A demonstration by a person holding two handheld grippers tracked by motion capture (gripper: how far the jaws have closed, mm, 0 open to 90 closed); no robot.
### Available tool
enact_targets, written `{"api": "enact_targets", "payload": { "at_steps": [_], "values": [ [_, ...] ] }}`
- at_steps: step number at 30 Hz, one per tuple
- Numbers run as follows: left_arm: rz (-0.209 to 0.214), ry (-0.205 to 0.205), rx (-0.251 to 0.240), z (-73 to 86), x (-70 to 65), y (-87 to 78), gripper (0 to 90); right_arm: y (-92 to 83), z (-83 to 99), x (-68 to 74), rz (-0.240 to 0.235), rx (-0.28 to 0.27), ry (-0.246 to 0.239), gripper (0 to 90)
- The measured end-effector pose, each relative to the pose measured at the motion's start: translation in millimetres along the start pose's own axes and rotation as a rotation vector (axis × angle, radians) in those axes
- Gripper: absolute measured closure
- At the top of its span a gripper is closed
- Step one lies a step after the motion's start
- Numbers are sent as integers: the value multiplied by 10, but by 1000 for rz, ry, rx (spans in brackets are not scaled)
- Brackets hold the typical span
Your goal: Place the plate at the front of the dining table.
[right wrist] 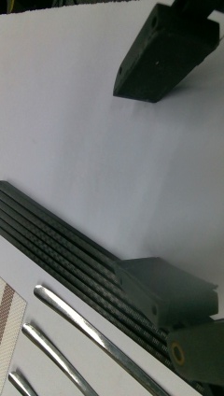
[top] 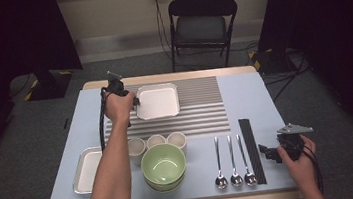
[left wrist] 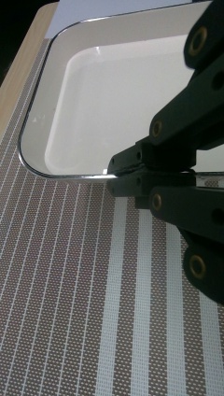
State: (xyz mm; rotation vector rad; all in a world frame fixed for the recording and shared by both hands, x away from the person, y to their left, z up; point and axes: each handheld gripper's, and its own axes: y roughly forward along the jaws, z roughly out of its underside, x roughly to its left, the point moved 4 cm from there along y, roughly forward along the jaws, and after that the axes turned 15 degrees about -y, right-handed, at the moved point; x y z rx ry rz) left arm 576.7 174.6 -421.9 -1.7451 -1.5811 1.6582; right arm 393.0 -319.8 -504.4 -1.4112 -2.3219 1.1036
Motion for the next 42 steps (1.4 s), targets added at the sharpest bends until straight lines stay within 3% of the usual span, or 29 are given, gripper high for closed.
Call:
{"api": "enact_targets", "payload": {
  "at_steps": [8, 42],
  "values": [
    [-9, 18, 12, 22, -16, 75, 888, 0, 0, 1, 0, 0, 1, 131],
    [-32, 28, 14, 64, -44, 277, 887, 0, 0, 0, -1, 0, 1, 130]
  ]
}}
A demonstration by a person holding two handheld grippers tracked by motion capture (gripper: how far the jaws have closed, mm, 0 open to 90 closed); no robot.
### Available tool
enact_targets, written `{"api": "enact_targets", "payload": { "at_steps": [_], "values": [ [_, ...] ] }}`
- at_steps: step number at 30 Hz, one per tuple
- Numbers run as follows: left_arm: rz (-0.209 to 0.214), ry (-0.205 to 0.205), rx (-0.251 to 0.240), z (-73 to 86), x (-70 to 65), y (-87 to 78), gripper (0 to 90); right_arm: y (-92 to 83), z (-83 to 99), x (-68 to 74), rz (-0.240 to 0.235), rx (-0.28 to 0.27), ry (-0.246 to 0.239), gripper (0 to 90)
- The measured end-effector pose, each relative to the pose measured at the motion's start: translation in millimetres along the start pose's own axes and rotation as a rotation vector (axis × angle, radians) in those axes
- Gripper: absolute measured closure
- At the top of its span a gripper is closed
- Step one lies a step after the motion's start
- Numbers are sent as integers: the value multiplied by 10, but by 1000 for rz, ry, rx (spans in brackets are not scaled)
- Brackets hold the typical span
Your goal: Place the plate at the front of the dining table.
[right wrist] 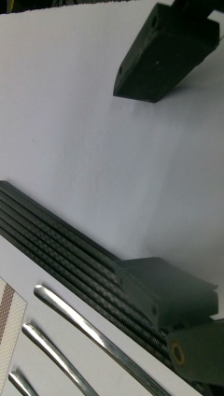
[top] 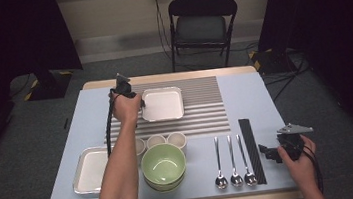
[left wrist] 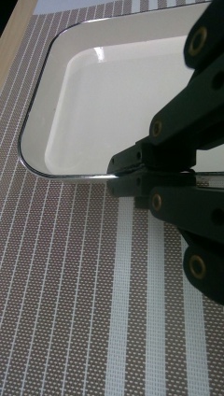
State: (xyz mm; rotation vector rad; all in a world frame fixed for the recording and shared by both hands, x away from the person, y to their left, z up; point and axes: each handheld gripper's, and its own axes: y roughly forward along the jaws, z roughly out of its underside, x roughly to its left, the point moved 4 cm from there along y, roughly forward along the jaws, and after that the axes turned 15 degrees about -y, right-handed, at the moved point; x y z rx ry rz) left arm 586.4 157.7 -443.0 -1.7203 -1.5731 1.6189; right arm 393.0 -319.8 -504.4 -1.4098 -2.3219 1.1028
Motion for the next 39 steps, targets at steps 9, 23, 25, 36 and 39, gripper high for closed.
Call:
{"api": "enact_targets", "payload": {
  "at_steps": [9, 23, 25, 36, 39],
  "values": [
    [-12, 9, 3, 11, 2, 38, 887, 0, 0, 1, 1, 0, -1, 130],
    [-21, 5, 12, 33, -4, 126, 887, 0, 0, 0, 0, 0, 0, 130],
    [-27, 11, 6, 32, -3, 132, 886, 0, 0, 0, 0, 0, 0, 130],
    [-41, 1, 3, 39, 3, 178, 886, 0, 0, 0, 0, 0, 0, 130],
    [-44, 1, 4, 38, 11, 187, 885, 0, 0, 0, 0, 0, 0, 130]
  ]
}}
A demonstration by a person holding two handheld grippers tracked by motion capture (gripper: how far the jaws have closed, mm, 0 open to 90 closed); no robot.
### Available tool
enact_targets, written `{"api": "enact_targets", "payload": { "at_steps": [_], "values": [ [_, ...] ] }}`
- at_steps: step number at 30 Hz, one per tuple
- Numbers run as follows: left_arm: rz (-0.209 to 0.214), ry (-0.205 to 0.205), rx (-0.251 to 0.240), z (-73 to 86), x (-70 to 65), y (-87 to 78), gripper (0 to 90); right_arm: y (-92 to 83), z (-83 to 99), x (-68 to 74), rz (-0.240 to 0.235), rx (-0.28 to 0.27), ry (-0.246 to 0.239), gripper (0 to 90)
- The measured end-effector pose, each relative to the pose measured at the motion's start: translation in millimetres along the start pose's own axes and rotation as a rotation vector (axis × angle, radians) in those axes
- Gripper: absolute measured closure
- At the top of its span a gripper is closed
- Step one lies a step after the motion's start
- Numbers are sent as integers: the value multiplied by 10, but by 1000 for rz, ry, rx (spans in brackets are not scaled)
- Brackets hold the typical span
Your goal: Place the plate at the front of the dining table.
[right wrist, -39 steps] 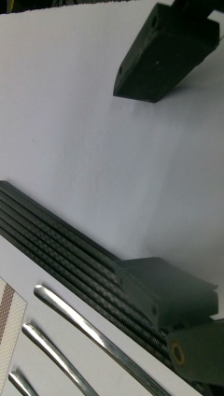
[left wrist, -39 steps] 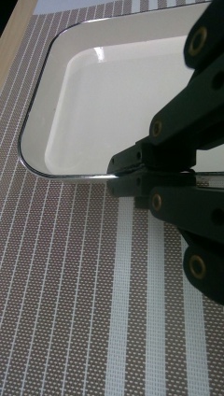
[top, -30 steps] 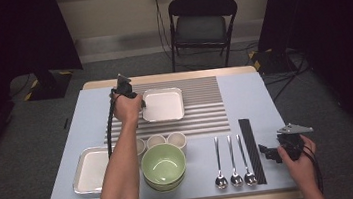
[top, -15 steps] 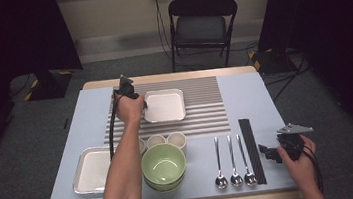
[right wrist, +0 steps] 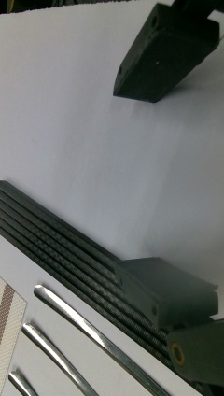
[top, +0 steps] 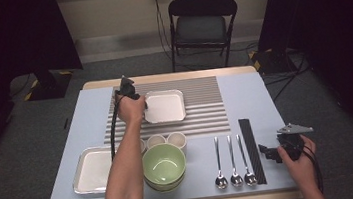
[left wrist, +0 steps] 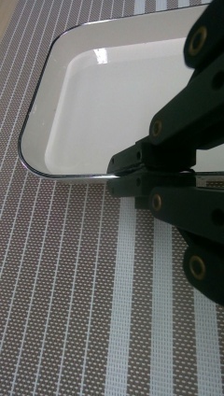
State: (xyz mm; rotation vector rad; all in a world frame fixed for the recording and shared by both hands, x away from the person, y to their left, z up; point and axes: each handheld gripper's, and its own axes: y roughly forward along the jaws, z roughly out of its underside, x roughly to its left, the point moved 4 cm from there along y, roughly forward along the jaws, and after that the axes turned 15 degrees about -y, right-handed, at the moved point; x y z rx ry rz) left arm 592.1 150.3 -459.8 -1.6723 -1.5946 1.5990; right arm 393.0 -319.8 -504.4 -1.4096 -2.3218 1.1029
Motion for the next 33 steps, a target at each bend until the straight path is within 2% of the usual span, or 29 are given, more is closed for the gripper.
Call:
{"api": "enact_targets", "payload": {
  "at_steps": [21, 33],
  "values": [
    [-15, -27, -15, 13, 67, 47, 878, 0, 0, 0, 0, 0, 0, 130],
    [-11, -16, -12, 35, 41, 81, 879, -1, 0, 0, -1, 1, 2, 129]
  ]
}}
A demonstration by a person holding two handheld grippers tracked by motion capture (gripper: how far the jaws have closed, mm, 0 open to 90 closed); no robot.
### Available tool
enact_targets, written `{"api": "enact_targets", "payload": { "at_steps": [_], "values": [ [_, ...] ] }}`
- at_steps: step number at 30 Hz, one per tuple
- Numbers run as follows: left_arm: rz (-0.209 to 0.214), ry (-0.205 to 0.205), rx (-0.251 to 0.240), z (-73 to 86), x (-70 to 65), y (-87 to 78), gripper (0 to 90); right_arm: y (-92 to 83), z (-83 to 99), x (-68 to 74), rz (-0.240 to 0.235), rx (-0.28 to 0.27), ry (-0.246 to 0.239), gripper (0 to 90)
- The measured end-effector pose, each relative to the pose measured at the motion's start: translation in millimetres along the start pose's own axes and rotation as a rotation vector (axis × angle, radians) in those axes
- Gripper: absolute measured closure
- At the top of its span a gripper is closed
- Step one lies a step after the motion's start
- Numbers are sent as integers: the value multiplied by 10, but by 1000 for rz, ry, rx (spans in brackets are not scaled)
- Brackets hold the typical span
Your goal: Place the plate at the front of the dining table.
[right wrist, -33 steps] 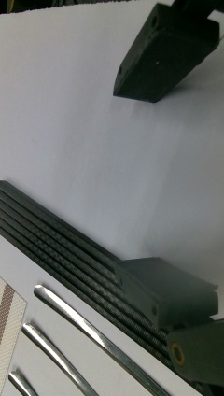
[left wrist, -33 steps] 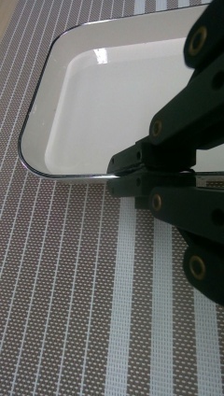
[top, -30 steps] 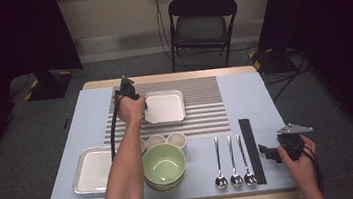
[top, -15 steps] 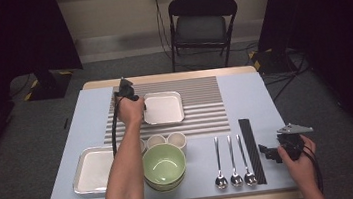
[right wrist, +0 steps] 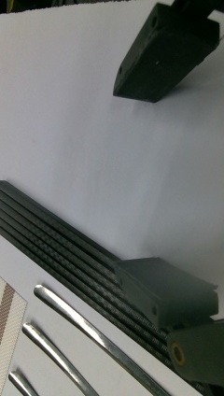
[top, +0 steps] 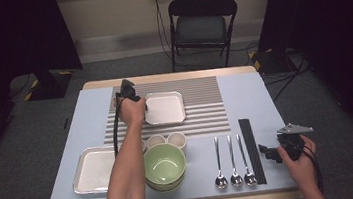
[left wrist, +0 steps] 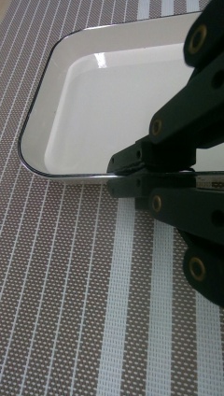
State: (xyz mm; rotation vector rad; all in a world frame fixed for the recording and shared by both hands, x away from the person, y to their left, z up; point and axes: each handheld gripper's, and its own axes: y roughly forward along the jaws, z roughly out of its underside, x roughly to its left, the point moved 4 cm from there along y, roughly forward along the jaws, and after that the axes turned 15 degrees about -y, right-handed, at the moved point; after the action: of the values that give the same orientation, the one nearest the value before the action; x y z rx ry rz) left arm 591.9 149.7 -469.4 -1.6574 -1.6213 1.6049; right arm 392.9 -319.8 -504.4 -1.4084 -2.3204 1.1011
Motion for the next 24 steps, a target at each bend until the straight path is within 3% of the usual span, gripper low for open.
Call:
{"api": "enact_targets", "payload": {
  "at_steps": [24],
  "values": [
    [-13, 23, -12, -19, 33, -20, 871, 0, 0, 0, 0, 1, 0, 129]
  ]
}}
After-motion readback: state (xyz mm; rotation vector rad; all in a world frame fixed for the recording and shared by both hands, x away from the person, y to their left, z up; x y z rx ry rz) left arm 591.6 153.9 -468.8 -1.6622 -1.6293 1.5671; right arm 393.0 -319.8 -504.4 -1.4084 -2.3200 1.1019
